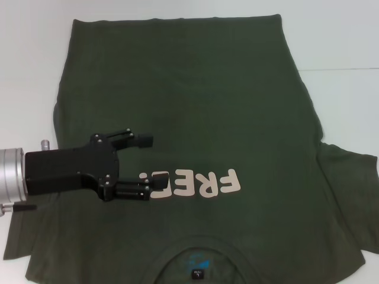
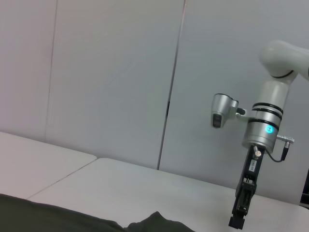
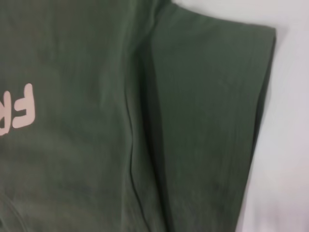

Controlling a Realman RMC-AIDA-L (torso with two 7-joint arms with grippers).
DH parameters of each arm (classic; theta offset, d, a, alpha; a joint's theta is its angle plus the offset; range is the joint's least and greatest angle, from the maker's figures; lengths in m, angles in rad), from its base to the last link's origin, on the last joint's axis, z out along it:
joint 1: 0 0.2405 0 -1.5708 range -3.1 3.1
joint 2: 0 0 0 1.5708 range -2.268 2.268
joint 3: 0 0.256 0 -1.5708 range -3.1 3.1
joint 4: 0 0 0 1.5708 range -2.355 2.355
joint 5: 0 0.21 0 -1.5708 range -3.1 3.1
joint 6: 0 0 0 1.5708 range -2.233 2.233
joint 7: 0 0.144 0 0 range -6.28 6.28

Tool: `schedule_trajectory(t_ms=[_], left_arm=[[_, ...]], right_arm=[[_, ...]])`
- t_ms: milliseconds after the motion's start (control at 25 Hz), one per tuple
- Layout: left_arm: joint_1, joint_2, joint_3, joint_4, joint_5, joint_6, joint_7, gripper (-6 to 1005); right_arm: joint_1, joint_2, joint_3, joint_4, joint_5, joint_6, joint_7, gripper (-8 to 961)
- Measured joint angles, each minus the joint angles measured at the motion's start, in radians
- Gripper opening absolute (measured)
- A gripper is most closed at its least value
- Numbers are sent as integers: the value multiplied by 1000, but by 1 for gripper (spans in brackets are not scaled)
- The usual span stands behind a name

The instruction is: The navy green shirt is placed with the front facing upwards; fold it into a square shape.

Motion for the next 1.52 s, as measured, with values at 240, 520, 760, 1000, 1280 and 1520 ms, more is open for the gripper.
schedule_trajectory(t_ms=[240,520,760,1000,1280,1520], left_arm=[[-1,0,0,0,0,0,5,946],[1,0,-4,-2,-1,-1,7,946],[2,0,-6,-3,-2,-1,8,946],[5,0,-6,-3,-2,-1,9,946],[6,0,-5,-3,-2,-5,11,946],[8,0,-4,-3,-1,-7,11,946]], right_arm=[[3,-12,-2,63,2,22,-14,795],[22,-4,-3,63,0,24,-9,795],[29,5,-25,65,-1,35,1,794],[26,10,-42,73,-2,50,1,795],[29,12,-45,97,-3,72,8,795],[29,18,-55,99,-3,77,11,795]])
